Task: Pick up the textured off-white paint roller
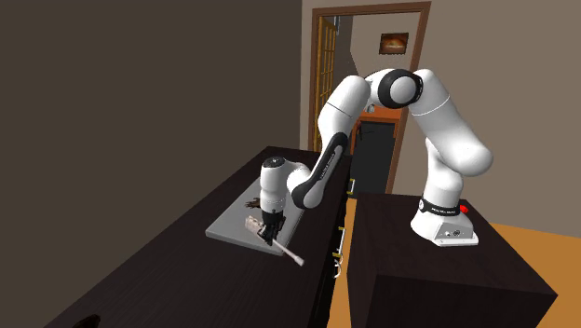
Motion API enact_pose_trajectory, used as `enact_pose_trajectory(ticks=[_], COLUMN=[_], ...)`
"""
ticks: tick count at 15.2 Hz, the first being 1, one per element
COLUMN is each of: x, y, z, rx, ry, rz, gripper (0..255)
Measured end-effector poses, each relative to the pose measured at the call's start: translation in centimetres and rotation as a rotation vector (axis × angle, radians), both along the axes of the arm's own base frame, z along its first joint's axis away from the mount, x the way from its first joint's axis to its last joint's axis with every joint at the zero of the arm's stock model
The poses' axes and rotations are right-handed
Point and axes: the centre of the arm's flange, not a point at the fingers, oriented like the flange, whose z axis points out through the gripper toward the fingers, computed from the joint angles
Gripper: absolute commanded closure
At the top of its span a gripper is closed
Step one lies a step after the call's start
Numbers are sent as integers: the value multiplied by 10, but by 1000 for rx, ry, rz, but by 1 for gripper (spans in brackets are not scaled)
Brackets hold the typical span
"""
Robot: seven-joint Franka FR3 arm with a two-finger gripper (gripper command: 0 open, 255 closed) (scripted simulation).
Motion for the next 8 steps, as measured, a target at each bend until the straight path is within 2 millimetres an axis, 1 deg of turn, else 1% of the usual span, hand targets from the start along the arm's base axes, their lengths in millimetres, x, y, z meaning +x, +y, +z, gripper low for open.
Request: enact_pose_trajectory(ticks=[5,8], x=[0,0], y=[0,-2], z=[0,10], rx=[0,-1], ry=[0,1], rz=[0,-1], gripper=[255,255])
